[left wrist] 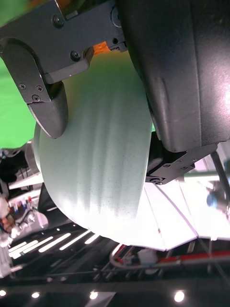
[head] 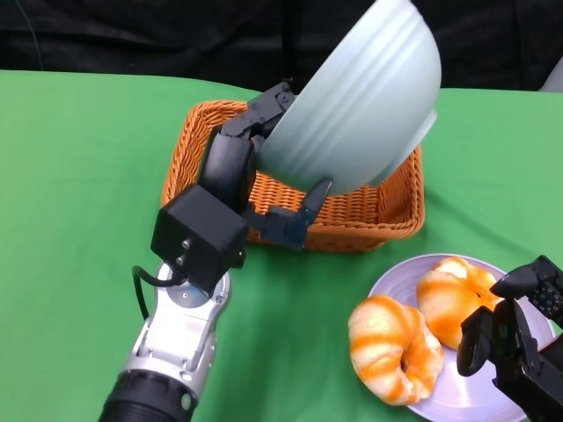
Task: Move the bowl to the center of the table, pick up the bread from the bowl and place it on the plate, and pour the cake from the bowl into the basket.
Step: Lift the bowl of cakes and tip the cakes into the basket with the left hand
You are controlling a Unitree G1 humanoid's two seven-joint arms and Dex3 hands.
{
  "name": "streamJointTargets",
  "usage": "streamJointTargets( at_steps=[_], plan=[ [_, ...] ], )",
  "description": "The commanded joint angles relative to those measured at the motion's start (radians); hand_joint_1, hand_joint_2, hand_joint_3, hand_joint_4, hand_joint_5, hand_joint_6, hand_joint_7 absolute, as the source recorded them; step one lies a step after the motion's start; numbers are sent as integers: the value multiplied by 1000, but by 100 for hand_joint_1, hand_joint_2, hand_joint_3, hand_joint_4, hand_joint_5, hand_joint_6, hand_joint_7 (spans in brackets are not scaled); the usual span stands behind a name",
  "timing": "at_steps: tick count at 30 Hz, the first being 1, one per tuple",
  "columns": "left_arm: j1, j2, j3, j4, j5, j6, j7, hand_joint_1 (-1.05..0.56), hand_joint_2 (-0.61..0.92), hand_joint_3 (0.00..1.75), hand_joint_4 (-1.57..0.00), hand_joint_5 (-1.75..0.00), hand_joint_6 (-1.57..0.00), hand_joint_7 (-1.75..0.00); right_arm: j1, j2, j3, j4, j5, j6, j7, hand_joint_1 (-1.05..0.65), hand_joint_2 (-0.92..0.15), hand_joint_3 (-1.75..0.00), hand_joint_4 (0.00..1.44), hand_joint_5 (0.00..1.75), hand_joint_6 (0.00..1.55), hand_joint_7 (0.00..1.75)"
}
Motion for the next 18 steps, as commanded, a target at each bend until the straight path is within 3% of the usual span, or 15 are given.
streamJointTargets(
  at_steps=[1, 10, 18],
  plan=[
    [12, -13, 16, -28, -34, 8, -19, -8, 22, 170, -99, -175, -89, -167, 3, -14, -7, -15, 13, 6, -4, -10, -52, -129, 91, 175, 78, 166],
    [51, -40, 34, -68, -109, 102, -89, -14, 24, 165, -100, -175, -86, -171, 3, -23, -11, -18, 24, 9, 4, -11, -53, -128, 91, 175, 77, 167],
    [93, -67, 59, -188, -223, 306, -146, -9, 28, 158, -97, -175, -84, -170, 6, -26, -10, -35, 29, 24, -10, -11, -54, -125, 91, 175, 78, 165]
  ],
)
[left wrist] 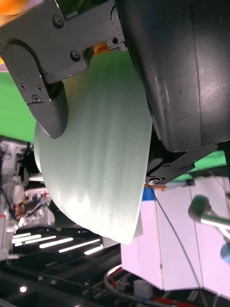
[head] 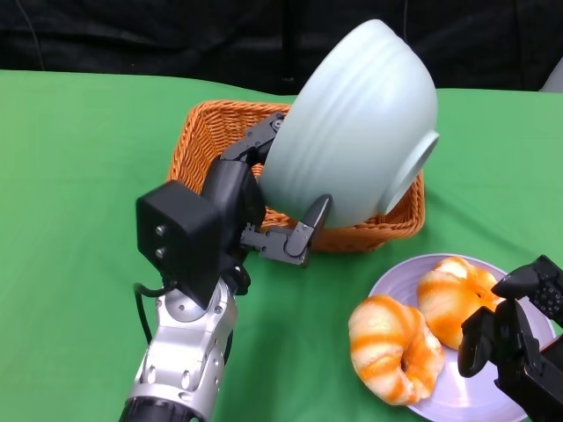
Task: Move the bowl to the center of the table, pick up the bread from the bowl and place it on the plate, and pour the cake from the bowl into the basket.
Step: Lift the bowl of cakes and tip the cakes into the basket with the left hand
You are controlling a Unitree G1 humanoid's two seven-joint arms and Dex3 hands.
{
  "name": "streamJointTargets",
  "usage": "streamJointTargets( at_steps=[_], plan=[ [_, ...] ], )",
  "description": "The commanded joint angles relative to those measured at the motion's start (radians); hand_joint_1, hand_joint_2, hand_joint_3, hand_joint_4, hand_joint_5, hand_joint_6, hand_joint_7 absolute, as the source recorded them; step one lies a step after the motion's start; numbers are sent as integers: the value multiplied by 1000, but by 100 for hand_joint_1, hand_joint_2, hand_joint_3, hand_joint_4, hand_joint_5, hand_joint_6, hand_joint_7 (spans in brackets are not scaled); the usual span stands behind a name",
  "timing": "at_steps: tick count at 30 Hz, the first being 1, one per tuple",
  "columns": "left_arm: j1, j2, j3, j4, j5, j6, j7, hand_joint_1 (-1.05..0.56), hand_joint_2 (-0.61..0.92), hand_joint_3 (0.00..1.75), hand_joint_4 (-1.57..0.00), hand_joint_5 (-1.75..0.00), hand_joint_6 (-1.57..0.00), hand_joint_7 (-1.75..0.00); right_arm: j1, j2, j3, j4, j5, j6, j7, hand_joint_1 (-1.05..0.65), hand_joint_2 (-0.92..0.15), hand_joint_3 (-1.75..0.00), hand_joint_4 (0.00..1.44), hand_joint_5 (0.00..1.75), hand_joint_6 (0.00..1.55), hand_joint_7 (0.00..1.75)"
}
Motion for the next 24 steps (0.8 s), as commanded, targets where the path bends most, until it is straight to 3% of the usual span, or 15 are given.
streamJointTargets(
  at_steps=[1, 9, 24],
  plan=[
    [10, -12, 19, -82, -62, 84, -21, -8, 29, 155, -96, -175, -85, -169, 5, -17, -8, -26, 15, 12, -10, -12, -54, -125, 91, 175, 78, 165],
    [26, -24, 35, -161, -107, 196, -19, -6, 32, 148, -95, -175, -85, -168, 9, -25, -9, -50, 26, 21, -14, -12, -56, -125, 90, 175, 76, 165],
    [12, -65, 91, -212, -195, 329, -11, -6, 34, 155, -97, -175, -85, -171, 10, -34, -15, -59, 40, 25, -16, -12, -52, -132, 90, 175, 76, 167]
  ],
)
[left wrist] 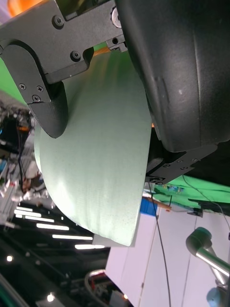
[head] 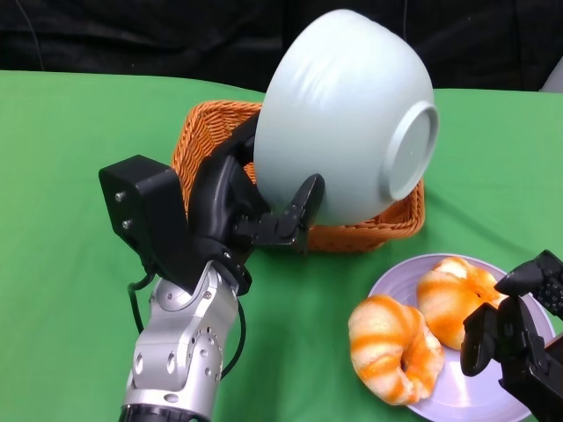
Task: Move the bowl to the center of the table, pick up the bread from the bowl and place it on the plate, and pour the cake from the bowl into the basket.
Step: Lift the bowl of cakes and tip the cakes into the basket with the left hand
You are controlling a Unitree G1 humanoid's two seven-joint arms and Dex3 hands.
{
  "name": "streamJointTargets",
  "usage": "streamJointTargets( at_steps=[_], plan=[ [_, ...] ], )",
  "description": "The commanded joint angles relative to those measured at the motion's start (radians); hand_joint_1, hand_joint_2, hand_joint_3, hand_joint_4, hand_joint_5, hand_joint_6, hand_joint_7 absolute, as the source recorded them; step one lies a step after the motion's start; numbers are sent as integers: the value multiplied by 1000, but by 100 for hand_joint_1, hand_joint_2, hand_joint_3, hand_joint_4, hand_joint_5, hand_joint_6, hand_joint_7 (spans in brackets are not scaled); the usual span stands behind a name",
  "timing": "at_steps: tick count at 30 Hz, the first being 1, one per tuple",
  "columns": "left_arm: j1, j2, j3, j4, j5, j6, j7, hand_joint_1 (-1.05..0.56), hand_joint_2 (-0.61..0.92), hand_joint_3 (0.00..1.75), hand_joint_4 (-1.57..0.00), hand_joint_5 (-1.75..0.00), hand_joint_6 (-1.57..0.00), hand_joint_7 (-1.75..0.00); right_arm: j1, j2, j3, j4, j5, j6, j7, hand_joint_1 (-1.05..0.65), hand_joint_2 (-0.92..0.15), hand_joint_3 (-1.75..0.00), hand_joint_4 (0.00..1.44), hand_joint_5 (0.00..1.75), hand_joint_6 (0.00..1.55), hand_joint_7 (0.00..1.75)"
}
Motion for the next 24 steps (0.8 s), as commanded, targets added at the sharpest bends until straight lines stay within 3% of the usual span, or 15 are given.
streamJointTargets(
  at_steps=[1, 10, 24],
  plan=[
    [-18, -11, 29, -29, -44, 23, 3, -5, 34, 155, -97, -175, -85, -171, 7, -13, -10, -21, 16, 7, -9, -12, -52, -132, 90, 175, 76, 167],
    [-12, -56, 88, -114, -165, 187, 69, -3, 36, 165, -95, -175, -87, -167, 19, -22, -14, -48, 37, 26, -19, -13, -57, -124, 90, 175, 76, 165],
    [-37, -94, 183, -171, -392, 392, 216, -8, 52, 147, -93, -175, -81, -173, 17, -33, -23, -57, 64, 35, -23, -12, -55, -126, 90, 175, 78, 163]
  ],
)
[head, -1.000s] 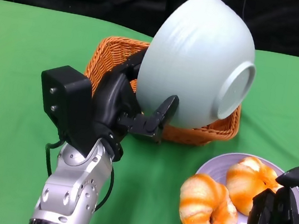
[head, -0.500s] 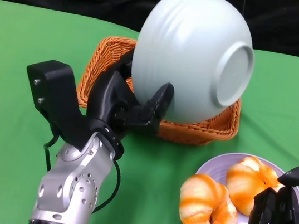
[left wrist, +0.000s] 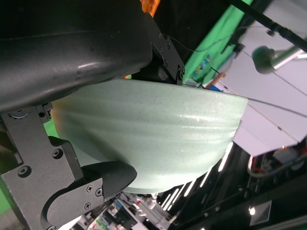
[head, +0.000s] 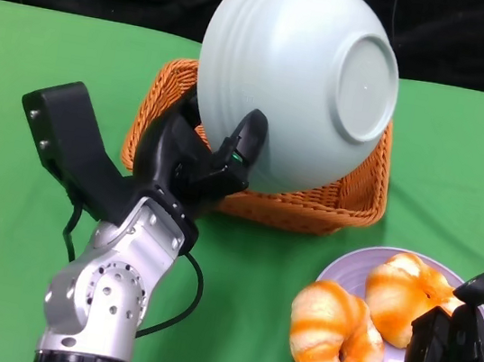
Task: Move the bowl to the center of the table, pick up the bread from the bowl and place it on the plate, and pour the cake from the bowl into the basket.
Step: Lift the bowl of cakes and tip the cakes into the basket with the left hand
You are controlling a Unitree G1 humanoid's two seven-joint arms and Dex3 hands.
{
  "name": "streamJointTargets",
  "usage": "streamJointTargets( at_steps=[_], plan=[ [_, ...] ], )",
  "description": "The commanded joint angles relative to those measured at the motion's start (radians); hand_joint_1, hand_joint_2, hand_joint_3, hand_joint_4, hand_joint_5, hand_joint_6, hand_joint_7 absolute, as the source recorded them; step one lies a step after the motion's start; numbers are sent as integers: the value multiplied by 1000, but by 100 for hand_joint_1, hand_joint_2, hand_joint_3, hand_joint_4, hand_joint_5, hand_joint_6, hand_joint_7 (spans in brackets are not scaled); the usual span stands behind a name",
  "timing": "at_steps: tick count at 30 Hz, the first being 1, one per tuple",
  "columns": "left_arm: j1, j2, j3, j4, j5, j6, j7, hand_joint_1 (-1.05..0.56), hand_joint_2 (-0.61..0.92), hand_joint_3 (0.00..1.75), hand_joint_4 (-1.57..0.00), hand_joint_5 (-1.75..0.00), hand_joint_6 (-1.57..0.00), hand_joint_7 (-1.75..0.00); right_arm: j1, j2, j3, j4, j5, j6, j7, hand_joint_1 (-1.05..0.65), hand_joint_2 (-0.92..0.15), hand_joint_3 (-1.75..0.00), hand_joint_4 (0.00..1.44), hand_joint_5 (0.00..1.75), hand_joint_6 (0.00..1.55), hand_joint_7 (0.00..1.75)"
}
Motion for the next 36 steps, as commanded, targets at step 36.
streamJointTargets(
  at_steps=[36],
  plan=[
    [-52, -62, 147, 31, -492, 144, 141, -21, 48, 158, -91, -175, -79, -175, 5, -29, -17, -18, -4, -9, -7, -14, -54, -128, 90, 175, 76, 166]
  ],
)
